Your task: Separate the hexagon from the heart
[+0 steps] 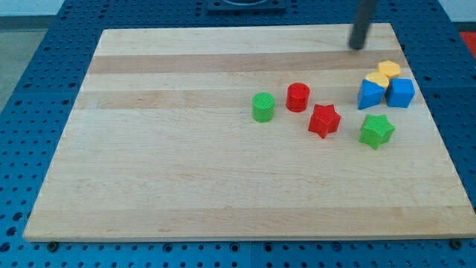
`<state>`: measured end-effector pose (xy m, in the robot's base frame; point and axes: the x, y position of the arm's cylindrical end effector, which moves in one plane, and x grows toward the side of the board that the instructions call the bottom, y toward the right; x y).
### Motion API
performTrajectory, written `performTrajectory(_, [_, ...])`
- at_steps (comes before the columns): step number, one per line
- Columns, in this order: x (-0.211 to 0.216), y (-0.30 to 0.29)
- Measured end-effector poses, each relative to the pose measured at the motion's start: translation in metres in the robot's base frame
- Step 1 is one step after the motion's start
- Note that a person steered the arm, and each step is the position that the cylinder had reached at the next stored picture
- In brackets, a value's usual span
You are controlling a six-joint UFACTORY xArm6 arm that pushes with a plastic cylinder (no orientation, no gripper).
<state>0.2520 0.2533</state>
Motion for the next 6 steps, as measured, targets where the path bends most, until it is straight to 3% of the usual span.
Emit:
performTrajectory(1, [0.012, 0.069])
performTrajectory(2, [0.058, 0.063])
performTrajectory(3, [0.092, -0.006])
performTrajectory(4, [0.106, -0.095])
performTrajectory(5, [0.109, -0.142])
performTrajectory(6, [0.104, -0.113])
